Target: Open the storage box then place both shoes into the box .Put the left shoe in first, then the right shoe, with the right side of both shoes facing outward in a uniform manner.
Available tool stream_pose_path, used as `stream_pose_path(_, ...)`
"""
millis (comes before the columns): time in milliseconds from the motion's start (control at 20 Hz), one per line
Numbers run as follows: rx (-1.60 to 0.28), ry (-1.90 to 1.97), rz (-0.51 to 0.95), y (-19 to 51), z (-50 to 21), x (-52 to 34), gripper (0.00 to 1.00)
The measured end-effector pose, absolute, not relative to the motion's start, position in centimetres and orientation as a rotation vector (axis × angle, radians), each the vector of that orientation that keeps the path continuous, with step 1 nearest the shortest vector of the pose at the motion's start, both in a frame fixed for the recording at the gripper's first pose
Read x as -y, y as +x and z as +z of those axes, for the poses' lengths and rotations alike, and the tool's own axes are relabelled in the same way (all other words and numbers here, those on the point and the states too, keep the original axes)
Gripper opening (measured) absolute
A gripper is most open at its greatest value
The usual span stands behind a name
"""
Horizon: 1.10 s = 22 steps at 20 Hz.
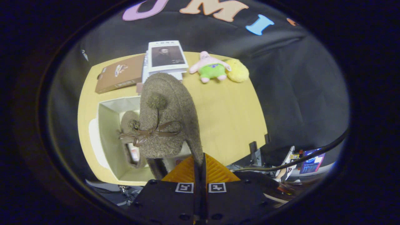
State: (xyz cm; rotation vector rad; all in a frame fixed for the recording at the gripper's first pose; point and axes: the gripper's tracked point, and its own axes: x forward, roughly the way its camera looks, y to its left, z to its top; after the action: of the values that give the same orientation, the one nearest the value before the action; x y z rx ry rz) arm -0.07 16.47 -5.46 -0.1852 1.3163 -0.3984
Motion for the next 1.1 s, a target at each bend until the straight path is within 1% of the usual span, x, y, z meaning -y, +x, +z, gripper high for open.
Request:
stream_pose_path(300, -1.374, -0.222, -0.292, 0.5, -11.8, -21.9, 0.04)
stream_pose_path(550, -1.437, -0.211, -0.263, 0.2, -16.7, -22.5, 0.03)
stream_pose_path(700, -1.46, -0.213, -0.259, 0.1, -18.0, -22.0, 0.04)
stream_pose_path(800, -1.457, -0.224, -0.26, 0.5, -18.3, -21.2, 0.07)
stream_pose_path(900, -1.446, -0.176, -0.243, 0.7, -17.8, -21.4, 0.2)
stream_pose_path(1100, -1.387, 0.03, -0.156, 1.3, -15.8, -24.3, 0.66)
